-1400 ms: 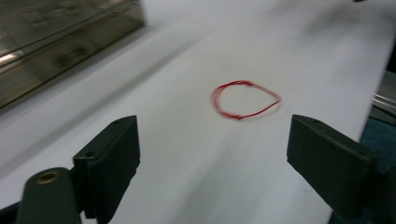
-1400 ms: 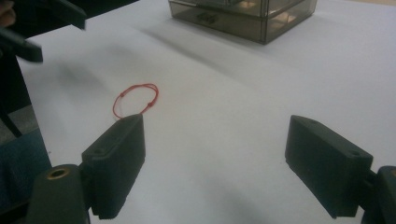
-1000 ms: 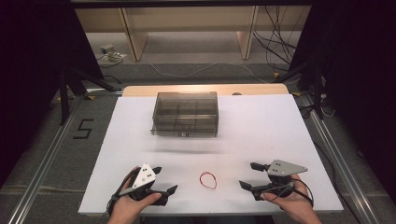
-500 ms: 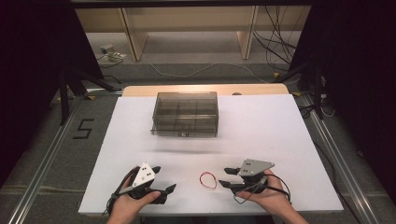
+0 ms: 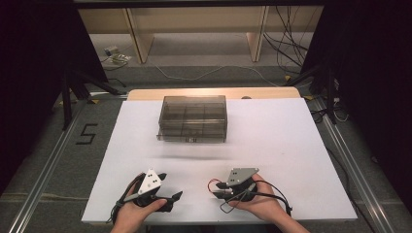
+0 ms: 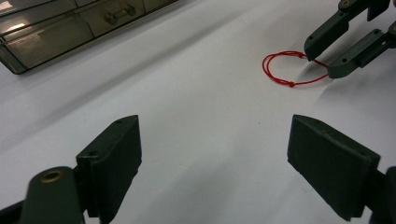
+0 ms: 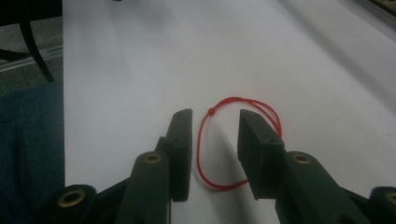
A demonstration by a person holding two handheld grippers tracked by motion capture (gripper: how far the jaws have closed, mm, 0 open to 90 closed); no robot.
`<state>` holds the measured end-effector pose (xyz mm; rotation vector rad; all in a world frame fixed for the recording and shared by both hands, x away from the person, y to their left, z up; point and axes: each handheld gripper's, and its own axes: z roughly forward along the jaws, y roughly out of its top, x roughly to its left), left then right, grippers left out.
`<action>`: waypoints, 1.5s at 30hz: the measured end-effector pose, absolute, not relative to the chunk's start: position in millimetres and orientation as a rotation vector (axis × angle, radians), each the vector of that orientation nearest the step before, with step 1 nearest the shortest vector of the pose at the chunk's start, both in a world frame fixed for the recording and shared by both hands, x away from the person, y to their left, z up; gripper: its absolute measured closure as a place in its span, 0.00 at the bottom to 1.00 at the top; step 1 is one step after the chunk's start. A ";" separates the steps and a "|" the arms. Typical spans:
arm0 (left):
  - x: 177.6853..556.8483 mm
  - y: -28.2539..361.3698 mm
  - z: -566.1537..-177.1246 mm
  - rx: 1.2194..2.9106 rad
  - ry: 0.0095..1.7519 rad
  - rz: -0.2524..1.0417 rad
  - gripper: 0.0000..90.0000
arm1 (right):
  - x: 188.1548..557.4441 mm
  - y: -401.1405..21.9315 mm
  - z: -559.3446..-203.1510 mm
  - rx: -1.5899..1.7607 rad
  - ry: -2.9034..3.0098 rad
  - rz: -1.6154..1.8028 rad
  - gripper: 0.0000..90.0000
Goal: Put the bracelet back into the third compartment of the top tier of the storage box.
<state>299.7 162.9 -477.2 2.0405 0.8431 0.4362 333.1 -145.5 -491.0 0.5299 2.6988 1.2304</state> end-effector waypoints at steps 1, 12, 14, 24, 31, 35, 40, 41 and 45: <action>299.8 162.9 -477.2 2.040 0.842 0.436 0.20 | 333.1 -145.4 -491.1 0.529 2.702 1.227 0.75; 299.7 162.5 -477.7 2.040 0.840 0.434 0.20 | 334.5 -143.2 -495.8 0.533 2.725 1.173 0.88; 299.5 162.3 -477.5 2.039 0.837 0.435 0.20 | 334.4 -143.0 -496.0 0.527 2.720 1.175 0.90; 299.2 162.4 -477.4 2.032 0.836 0.440 0.19 | 334.3 -142.5 -495.9 0.534 2.721 1.186 1.00; 299.2 163.2 -476.9 2.027 0.840 0.445 0.19 | 335.2 -145.8 -487.5 0.548 2.678 1.254 1.00; 299.0 163.4 -476.3 2.026 0.839 0.451 0.19 | 335.2 -147.2 -483.1 0.553 2.657 1.276 1.00; 299.2 163.8 -476.6 2.025 0.843 0.453 0.19 | 336.0 -149.2 -475.8 0.555 2.621 1.304 1.00; 299.2 163.8 -476.6 2.025 0.842 0.453 0.19 | 336.5 -149.7 -474.4 0.556 2.614 1.314 1.00; 299.3 163.8 -476.8 2.024 0.843 0.456 0.19 | 338.8 -152.3 -468.4 0.564 2.586 1.330 1.00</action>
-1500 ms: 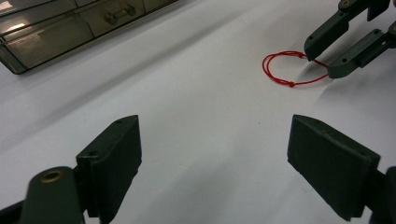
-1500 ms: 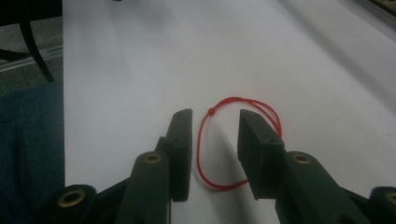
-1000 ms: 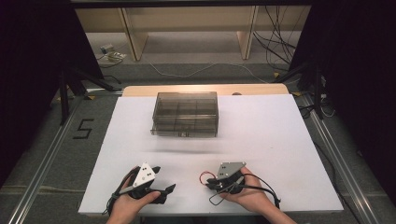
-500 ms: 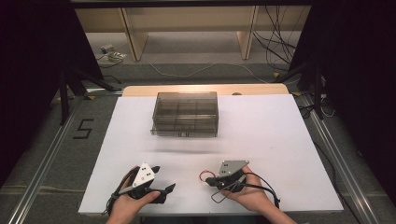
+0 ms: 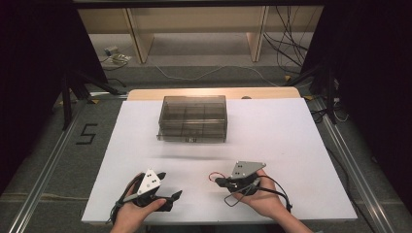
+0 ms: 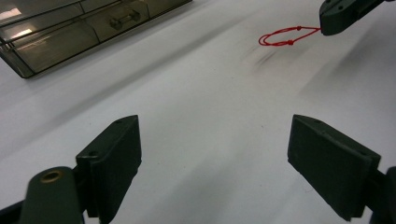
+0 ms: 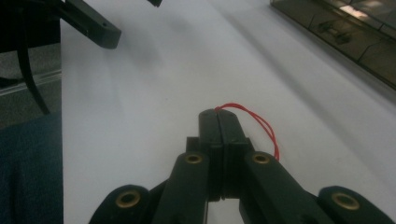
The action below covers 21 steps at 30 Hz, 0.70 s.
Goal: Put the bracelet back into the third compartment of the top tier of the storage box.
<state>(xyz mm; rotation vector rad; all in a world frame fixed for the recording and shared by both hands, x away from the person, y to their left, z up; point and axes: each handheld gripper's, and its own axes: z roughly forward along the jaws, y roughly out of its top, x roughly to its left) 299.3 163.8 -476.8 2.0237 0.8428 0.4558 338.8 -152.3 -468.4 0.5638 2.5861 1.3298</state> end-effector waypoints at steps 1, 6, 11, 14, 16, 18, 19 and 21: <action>299.2 163.8 -476.9 2.023 0.844 0.456 0.19 | 339.3 -152.8 -467.2 0.566 2.579 1.333 1.00; 299.4 164.1 -476.9 2.022 0.846 0.458 0.19 | 340.6 -154.6 -463.0 0.570 2.561 1.342 1.00; 299.7 164.4 -477.1 2.025 0.850 0.464 0.20 | 342.0 -155.2 -458.1 0.566 2.543 1.354 1.00; 300.1 165.2 -476.9 2.025 0.853 0.471 0.20 | 343.2 -155.6 -455.1 0.569 2.531 1.360 1.00; 300.6 165.6 -477.1 2.022 0.856 0.475 0.20 | 343.6 -155.8 -453.9 0.568 2.530 1.355 1.00; 300.7 165.7 -477.3 2.019 0.858 0.477 0.20 | 343.8 -155.7 -453.2 0.569 2.526 1.360 1.00; 300.8 165.8 -477.3 2.018 0.859 0.478 0.20 | 344.1 -155.9 -452.7 0.568 2.524 1.360 1.00; 300.9 165.9 -477.3 2.017 0.860 0.479 0.20 | 344.6 -156.2 -451.7 0.569 2.518 1.362 1.00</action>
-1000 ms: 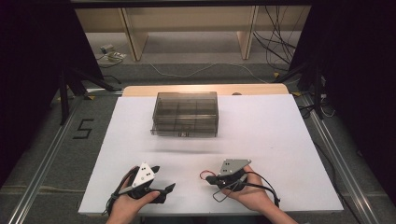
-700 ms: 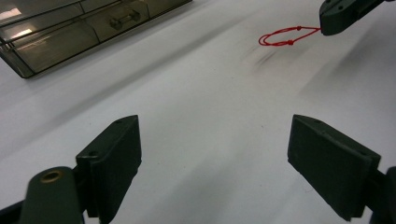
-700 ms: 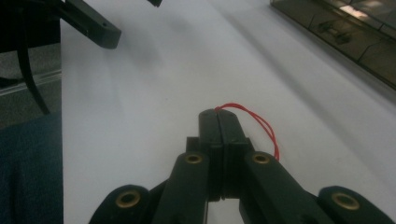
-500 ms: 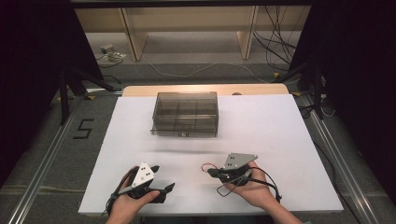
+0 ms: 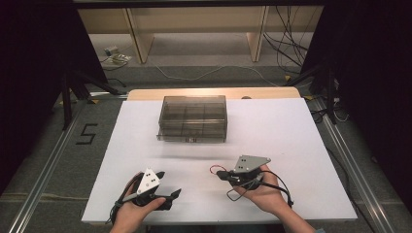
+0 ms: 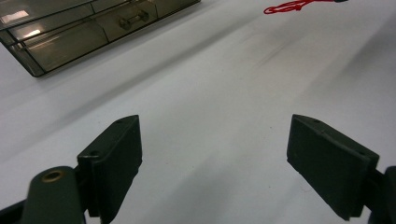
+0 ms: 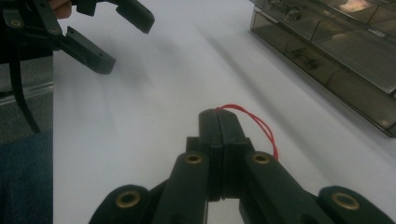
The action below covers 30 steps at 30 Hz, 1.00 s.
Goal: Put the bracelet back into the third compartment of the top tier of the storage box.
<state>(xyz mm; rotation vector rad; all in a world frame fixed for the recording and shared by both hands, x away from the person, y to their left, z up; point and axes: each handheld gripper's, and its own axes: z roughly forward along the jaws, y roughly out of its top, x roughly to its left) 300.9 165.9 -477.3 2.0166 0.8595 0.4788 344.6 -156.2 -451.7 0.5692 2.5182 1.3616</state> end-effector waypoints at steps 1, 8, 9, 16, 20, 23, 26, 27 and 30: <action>300.9 166.1 -477.2 2.016 0.859 0.480 0.20 | 344.6 -156.2 -451.7 0.569 2.518 1.362 1.00; 301.0 166.4 -477.0 2.015 0.858 0.484 0.20 | 347.3 -157.7 -446.7 0.572 2.498 1.367 1.00; 301.0 166.5 -477.1 2.014 0.858 0.483 0.20 | 348.5 -157.9 -445.2 0.573 2.491 1.372 1.00; 301.2 166.7 -477.3 2.011 0.860 0.483 0.20 | 352.2 -158.2 -439.6 0.579 2.470 1.381 1.00; 301.3 166.5 -477.6 2.011 0.860 0.482 0.20 | 354.0 -159.0 -436.5 0.580 2.461 1.388 1.00; 301.3 166.5 -477.6 2.010 0.861 0.482 0.20 | 355.8 -159.9 -433.2 0.587 2.448 1.392 1.00; 301.3 166.7 -477.6 2.010 0.862 0.483 0.20 | 358.2 -160.7 -429.5 0.592 2.434 1.397 1.00; 301.3 166.7 -477.6 2.010 0.862 0.482 0.20 | 358.2 -160.7 -429.5 0.592 2.434 1.397 1.00; 301.3 166.7 -477.6 2.010 0.861 0.483 0.20 | 360.1 -161.3 -426.8 0.590 2.424 1.404 1.00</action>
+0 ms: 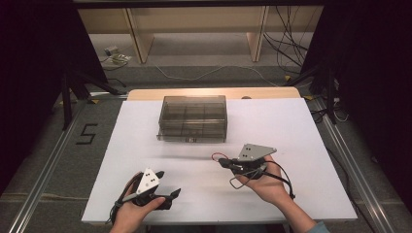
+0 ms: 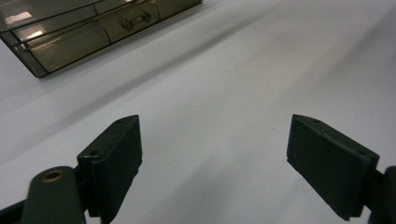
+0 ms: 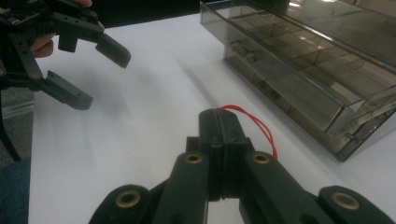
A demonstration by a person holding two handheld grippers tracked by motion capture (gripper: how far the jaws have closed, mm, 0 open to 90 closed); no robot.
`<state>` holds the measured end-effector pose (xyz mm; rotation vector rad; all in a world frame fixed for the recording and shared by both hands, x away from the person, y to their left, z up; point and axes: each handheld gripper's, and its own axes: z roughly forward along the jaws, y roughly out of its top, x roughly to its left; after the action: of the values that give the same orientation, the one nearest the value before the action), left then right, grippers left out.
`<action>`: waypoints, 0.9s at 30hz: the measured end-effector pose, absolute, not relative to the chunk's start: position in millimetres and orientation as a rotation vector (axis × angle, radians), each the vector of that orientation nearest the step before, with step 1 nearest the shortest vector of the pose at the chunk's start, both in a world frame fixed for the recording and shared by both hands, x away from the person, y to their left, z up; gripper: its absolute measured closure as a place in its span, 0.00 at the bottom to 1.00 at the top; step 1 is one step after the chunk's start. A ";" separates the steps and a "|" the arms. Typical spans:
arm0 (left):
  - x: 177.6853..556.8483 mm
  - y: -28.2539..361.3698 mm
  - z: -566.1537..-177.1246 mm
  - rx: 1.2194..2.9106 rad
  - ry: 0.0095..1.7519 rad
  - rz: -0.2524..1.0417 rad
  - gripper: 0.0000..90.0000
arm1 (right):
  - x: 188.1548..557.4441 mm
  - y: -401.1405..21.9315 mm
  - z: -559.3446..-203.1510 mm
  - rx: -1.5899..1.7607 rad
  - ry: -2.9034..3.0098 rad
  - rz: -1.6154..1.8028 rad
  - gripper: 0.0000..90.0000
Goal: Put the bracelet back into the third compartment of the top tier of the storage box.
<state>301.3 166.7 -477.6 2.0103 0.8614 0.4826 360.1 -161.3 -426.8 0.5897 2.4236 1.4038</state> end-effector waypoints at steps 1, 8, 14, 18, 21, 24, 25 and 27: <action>301.3 166.7 -477.6 2.011 0.861 0.483 0.20 | 360.6 -161.3 -425.7 0.592 2.419 1.405 1.00; 301.3 166.6 -477.8 2.011 0.862 0.483 0.20 | 365.4 -162.1 -418.8 0.595 2.395 1.417 1.00; 301.3 166.5 -477.8 2.011 0.861 0.483 0.20 | 369.1 -161.9 -414.5 0.595 2.379 1.430 1.00; 301.2 166.5 -477.7 2.011 0.861 0.485 0.20 | 371.1 -161.6 -411.5 0.597 2.367 1.440 1.00; 301.1 166.4 -477.7 2.010 0.861 0.484 0.20 | 372.8 -161.4 -409.7 0.599 2.360 1.444 1.00; 301.1 166.3 -477.7 2.009 0.861 0.484 0.20 | 374.5 -160.8 -408.1 0.599 2.351 1.445 1.00; 301.1 166.2 -477.8 2.010 0.861 0.484 0.20 | 374.5 -160.8 -408.1 0.599 2.351 1.445 1.00; 301.1 166.0 -477.9 2.010 0.860 0.483 0.20 | 376.4 -160.4 -406.6 0.599 2.346 1.448 1.00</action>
<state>301.1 166.0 -477.9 2.0097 0.8599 0.4830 376.4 -160.4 -406.6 0.5993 2.3463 1.4477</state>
